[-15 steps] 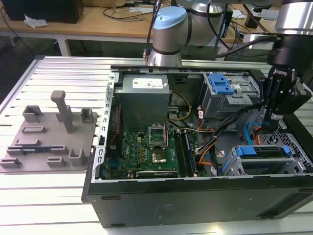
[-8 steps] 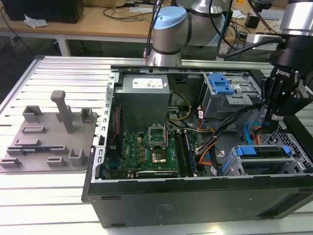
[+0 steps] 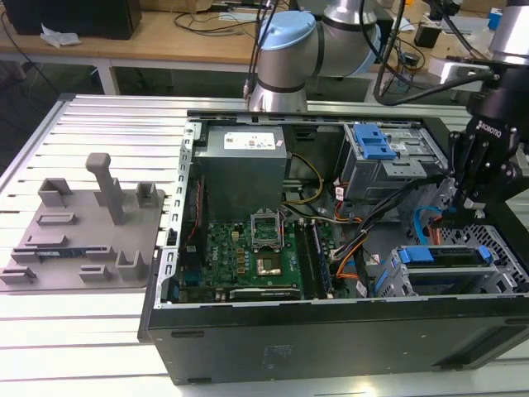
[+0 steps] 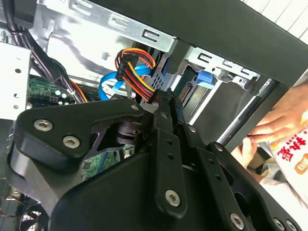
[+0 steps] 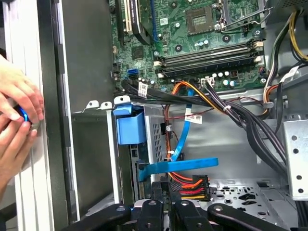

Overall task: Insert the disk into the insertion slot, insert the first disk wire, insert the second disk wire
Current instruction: 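Insert the first disk wire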

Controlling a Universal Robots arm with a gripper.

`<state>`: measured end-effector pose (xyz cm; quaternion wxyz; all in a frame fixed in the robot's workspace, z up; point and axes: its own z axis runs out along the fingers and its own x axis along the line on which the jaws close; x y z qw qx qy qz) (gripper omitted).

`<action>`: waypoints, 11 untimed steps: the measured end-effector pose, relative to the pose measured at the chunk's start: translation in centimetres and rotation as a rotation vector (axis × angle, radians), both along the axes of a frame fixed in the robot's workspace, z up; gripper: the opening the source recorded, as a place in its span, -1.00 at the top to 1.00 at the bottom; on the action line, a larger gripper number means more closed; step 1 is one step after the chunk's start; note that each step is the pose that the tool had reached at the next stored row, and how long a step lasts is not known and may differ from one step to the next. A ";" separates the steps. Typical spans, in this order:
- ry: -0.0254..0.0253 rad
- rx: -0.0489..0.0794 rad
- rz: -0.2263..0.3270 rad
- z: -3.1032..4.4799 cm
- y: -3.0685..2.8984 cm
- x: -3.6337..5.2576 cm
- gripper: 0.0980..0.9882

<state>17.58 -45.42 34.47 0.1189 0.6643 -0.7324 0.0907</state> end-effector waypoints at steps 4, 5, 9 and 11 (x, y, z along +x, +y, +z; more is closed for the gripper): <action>0.0010 0.039 0.000 0.12 -0.90 0.17 0.85; 0.0017 0.043 0.000 0.12 -1.17 0.17 0.85; 0.0037 0.052 0.003 0.27 -1.68 0.17 0.85; 0.0042 0.090 0.006 0.66 -1.95 0.20 0.85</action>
